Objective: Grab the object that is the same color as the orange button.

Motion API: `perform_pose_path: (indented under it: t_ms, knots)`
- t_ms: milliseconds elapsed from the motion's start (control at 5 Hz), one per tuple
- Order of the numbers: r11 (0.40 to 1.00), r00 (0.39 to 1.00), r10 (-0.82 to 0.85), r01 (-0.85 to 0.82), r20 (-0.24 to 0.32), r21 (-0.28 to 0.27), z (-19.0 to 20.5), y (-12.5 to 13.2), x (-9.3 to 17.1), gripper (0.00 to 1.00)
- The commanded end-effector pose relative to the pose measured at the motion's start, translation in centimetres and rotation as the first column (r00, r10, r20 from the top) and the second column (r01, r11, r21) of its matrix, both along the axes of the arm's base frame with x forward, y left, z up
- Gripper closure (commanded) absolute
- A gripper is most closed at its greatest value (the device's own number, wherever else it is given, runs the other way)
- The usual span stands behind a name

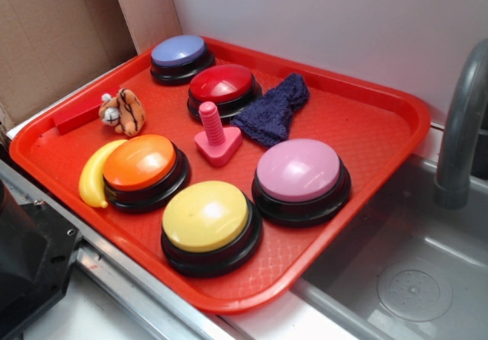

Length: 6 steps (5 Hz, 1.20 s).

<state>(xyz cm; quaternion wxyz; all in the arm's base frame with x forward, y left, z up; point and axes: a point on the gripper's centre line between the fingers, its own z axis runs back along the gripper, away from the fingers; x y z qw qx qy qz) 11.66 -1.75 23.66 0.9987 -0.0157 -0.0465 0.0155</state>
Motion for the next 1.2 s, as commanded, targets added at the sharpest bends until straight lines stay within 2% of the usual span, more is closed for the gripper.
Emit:
perform_pose_path:
  t_ms: [0,200,400,800,1000]
  knots:
    - [1.000,1.000,0.000,0.000,0.000,0.000,0.0,0.0,0.0,0.00]
    - [0.993,0.994,0.106,-0.106,0.006,-0.044,-0.3,0.7,0.2,0.00]
    - [0.981,0.983,0.184,-0.183,0.006,-0.066,-0.6,1.5,0.7,0.00]
    - [0.901,0.908,0.416,-0.419,-0.045,-0.114,-3.0,4.4,3.5,0.00]
    - [0.850,0.857,0.514,-0.516,-0.046,-0.112,-4.0,5.3,4.1,0.00]
